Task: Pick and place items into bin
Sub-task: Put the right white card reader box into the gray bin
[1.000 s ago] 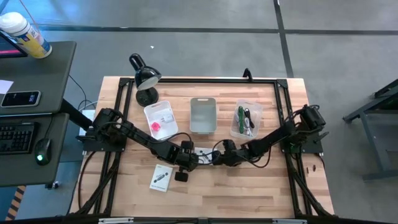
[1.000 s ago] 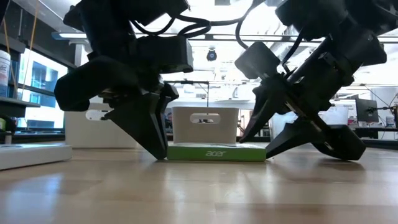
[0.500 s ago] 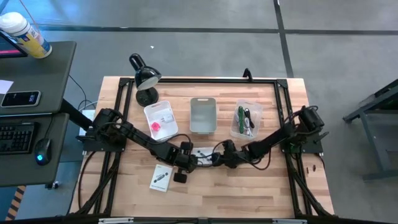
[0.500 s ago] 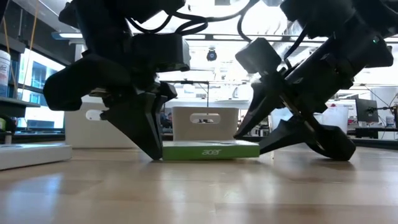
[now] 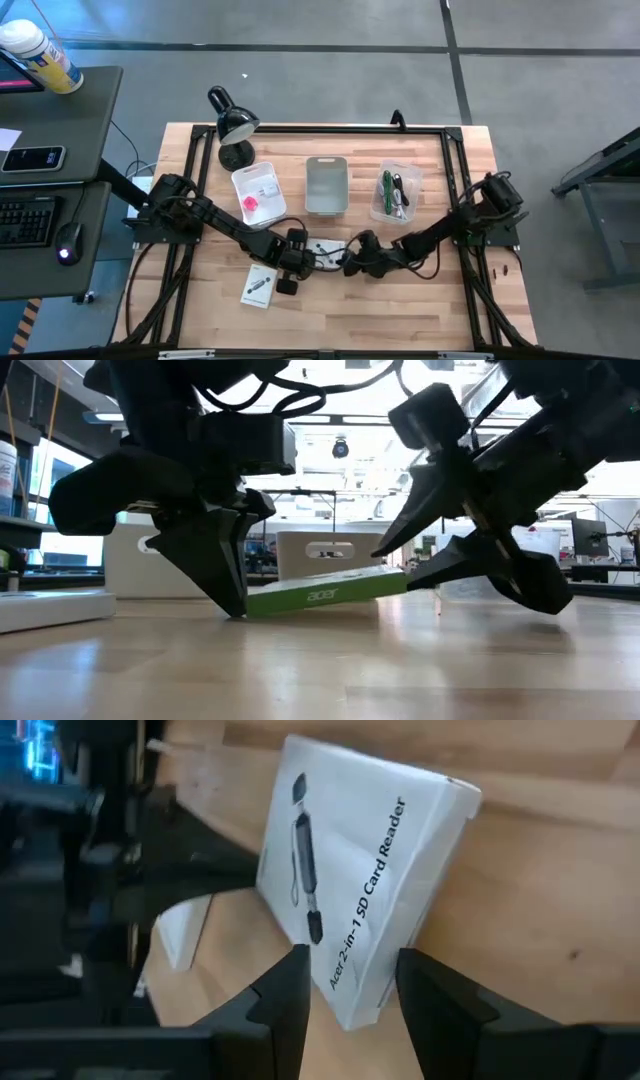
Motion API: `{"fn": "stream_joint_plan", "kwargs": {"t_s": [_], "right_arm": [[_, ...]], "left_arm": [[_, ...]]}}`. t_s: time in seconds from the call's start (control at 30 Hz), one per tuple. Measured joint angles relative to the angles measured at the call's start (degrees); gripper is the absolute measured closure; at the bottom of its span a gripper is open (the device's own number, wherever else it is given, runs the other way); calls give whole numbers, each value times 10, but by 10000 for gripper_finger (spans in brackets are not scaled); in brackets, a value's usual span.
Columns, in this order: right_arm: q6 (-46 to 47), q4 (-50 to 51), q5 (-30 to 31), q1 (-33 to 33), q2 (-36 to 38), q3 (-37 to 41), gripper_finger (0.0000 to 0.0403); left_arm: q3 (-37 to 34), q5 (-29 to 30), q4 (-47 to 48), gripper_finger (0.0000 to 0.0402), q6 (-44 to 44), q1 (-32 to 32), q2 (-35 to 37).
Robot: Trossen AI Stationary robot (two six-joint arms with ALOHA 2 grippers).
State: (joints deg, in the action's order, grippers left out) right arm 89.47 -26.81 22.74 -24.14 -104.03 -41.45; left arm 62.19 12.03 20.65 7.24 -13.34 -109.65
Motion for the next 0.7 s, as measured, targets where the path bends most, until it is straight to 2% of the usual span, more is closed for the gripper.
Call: {"fn": "stream_joint_plan", "kwargs": {"t_s": [0.2, 0.33, 0.7], "right_arm": [[-4, -18, -10, -9, 2, -3, 263], [-21, -37, 9, -9, 3, -3, 263], [-41, -36, 14, -7, 3, -3, 263]], "left_arm": [[0, 6, 6, 401, 5, 0, 0], [0, 10, 10, 401, 6, 0, -1], [-1, 10, 7, 402, 0, 1, -1]]}}
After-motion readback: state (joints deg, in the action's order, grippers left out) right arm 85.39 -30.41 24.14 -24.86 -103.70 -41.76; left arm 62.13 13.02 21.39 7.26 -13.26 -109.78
